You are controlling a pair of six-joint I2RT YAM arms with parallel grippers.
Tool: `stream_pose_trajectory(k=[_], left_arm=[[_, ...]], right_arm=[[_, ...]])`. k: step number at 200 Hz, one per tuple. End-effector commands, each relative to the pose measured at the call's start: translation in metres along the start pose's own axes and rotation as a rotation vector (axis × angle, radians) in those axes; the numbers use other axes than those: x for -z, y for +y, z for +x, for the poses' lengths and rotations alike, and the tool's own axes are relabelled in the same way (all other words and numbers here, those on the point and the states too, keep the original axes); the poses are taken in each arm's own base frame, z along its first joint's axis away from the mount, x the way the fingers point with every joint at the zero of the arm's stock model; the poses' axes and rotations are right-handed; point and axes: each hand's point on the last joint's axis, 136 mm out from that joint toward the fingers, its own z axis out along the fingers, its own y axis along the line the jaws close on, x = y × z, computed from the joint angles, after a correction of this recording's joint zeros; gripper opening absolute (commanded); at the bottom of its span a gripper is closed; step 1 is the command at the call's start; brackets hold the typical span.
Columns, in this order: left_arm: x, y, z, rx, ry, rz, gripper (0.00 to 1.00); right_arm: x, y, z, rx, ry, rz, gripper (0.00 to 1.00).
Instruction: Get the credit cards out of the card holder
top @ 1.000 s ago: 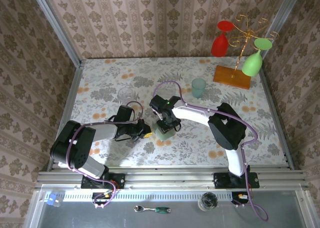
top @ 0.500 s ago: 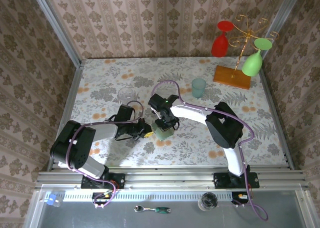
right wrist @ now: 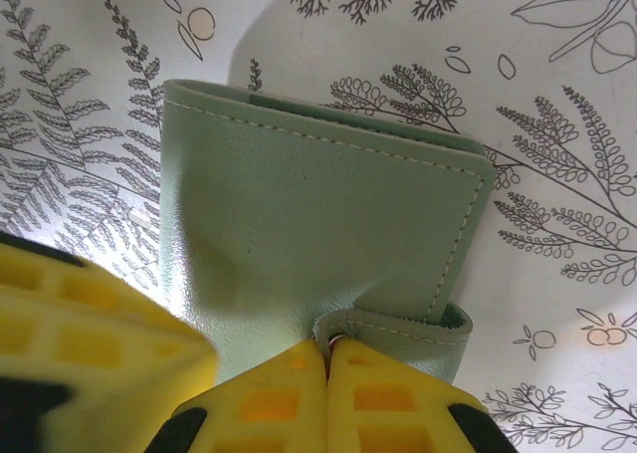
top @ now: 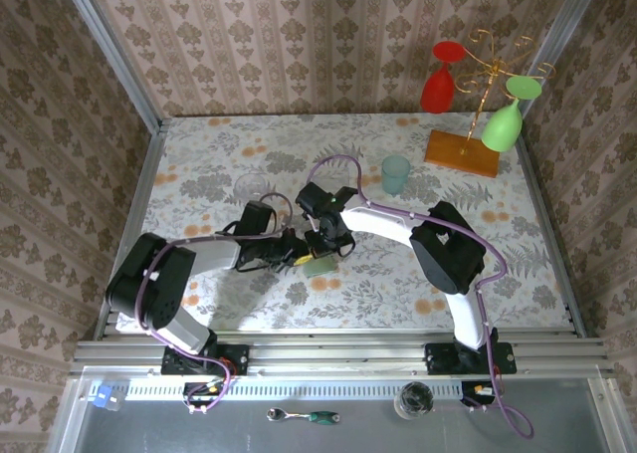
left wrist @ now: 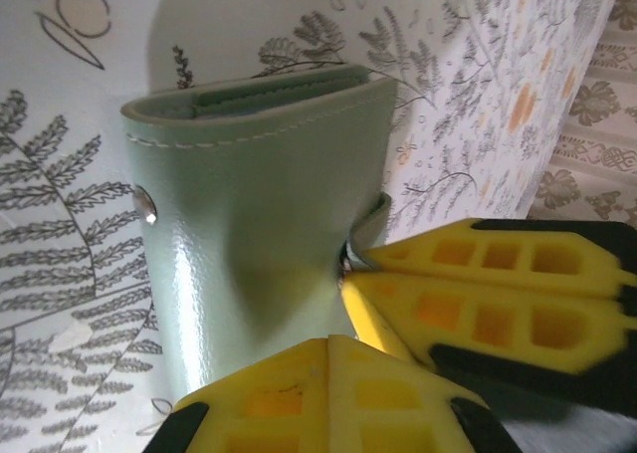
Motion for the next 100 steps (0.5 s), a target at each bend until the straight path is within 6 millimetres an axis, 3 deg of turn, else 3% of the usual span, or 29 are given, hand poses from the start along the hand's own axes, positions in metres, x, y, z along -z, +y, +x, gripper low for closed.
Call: stream_pose_trajectory(k=[1, 28, 100], left_arm=[[-0.011, -0.002, -0.003, 0.017, 0.013, 0.013, 0.0], [-0.016, 0.016, 0.001, 0.043, 0.038, -0.045, 0.0], [-0.012, 0.098, 0.016, 0.138, 0.091, -0.256, 0.0]], right_arm=[[0.001, 0.003, 0.006, -0.051, 0.013, -0.027, 0.0], [-0.005, -0.007, 0.012, -0.053, 0.039, 0.024, 0.0], [-0.019, -0.036, 0.036, 0.075, 0.162, 0.296, 0.0]])
